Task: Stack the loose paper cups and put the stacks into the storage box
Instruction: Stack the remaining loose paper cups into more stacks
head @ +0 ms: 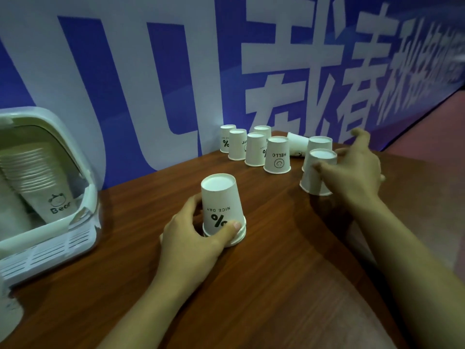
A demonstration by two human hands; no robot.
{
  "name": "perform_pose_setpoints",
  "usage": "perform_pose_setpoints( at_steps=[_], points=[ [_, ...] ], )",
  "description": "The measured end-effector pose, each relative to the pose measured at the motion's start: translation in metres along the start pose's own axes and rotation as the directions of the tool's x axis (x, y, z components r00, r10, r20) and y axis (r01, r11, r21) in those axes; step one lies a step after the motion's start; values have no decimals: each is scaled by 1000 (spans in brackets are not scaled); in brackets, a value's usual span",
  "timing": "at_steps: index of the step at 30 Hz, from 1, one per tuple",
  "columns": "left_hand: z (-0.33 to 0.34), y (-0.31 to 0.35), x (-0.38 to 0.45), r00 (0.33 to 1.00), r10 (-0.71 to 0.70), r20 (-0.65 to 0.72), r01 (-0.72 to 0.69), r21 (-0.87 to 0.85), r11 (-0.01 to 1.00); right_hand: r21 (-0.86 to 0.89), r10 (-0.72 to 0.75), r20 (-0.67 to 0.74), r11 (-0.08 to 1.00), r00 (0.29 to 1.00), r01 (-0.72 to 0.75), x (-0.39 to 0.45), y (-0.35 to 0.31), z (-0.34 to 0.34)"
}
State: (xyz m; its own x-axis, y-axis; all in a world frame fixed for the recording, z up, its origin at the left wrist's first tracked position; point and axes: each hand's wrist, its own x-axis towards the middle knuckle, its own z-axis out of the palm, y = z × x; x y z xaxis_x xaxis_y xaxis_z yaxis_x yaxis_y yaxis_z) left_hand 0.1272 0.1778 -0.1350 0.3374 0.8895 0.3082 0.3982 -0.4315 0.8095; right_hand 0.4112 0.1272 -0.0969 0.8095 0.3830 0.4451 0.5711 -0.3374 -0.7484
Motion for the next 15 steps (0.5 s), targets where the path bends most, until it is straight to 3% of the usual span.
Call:
perform_pose_setpoints(
  at_steps=[3,6,10,15],
  points=[
    [0,-3,2,999,21,29,-21,-20,1000,243,-114,-26,963,993,117,-10,-15,-1],
    [1,-5,2,998,42,42,-41,-25,999,547,-238,-15,811,971,207,-38,-48,-5],
    [2,-4,1,996,56,63,-52,-56,997,666,-448,-2,666,894,335,-66,-71,-5],
    [3,-5,3,994,58,96,-52,-62,997,808,-436,-31,519,900,279,-64,-72,-13]
  ],
)
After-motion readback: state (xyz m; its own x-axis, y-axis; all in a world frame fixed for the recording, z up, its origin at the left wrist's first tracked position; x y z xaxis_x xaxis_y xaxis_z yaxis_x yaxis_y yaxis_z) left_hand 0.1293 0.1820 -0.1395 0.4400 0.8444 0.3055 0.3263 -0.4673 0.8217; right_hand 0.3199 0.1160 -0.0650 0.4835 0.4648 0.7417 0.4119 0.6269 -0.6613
